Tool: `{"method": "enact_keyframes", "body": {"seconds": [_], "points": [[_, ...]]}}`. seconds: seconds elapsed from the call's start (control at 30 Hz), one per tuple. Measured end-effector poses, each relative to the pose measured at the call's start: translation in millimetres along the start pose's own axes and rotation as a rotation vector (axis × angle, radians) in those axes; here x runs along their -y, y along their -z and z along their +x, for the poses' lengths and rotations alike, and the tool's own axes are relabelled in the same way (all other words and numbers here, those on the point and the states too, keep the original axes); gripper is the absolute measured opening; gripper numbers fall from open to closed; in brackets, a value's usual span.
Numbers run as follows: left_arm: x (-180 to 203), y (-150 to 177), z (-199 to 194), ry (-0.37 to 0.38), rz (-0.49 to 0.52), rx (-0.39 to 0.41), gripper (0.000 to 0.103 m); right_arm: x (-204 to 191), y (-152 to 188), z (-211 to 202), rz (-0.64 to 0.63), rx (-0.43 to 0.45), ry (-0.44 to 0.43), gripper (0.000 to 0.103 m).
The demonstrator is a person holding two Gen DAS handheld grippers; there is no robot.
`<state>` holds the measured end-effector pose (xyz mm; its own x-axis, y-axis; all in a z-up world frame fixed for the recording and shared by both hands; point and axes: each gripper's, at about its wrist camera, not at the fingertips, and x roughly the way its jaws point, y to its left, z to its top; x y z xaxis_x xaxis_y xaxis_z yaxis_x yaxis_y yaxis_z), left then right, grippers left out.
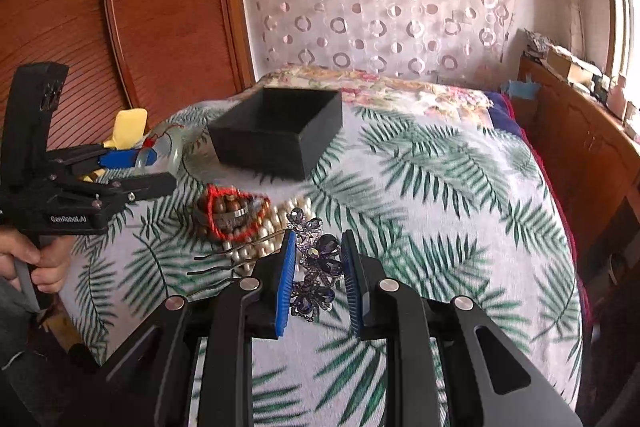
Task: Organize jewelry
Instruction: 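Grasp the jade bangle with red string with the left tool, then lower jade bangle into black box with left tool while right tool drops hair comb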
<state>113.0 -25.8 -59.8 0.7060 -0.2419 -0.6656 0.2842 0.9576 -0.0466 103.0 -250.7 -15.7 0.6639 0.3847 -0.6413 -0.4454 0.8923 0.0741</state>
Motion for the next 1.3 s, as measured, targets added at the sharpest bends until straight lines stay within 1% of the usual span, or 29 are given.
{"method": "enact_keyframes", "body": {"seconds": [0.17, 0.27, 0.53, 0.63, 0.9, 1.0, 1.13, 1.17, 1.27, 1.3], "points": [[-10.4, -6.2, 2.0, -0.008, -0.008, 0.011, 0.068, -5.0, -27.6, 4.5, -0.035, 0.032, 0.011, 0.025], [-14.5, -16.9, 6.6, -0.009, -0.009, 0.023, 0.068, -5.2, -45.9, 8.9, -0.054, 0.052, 0.029, 0.025], [-27.8, -50.3, 29.8, -0.025, -0.007, 0.021, 0.068, 11.8, -83.7, 28.3, -0.062, 0.075, 0.093, 0.025], [-26.5, -59.3, 39.3, -0.030, -0.002, 0.016, 0.068, 17.4, -95.4, 37.2, -0.065, 0.074, 0.116, 0.025], [-28.5, -82.5, 71.5, -0.044, 0.005, -0.008, 0.068, 26.1, -114.0, 62.9, -0.070, 0.050, 0.157, 0.025], [-34.4, -87.6, 83.6, -0.040, -0.014, -0.028, 0.068, 28.9, -119.8, 74.1, -0.076, 0.037, 0.168, 0.025], [-38.7, -88.0, 90.0, -0.026, -0.023, -0.031, 0.068, 29.6, -126.3, 90.5, -0.084, 0.029, 0.163, 0.025], [-40.0, -87.4, 90.5, -0.017, -0.026, -0.027, 0.069, 28.8, -127.7, 95.0, -0.090, 0.028, 0.158, 0.025], [-44.2, -87.2, 88.5, -0.010, -0.026, -0.002, 0.078, 25.7, -130.1, 109.0, -0.103, 0.022, 0.141, 0.025], [-44.2, -87.6, 87.4, -0.006, -0.024, 0.004, 0.079, 25.1, -130.6, 113.6, -0.108, 0.019, 0.133, 0.025]]}}
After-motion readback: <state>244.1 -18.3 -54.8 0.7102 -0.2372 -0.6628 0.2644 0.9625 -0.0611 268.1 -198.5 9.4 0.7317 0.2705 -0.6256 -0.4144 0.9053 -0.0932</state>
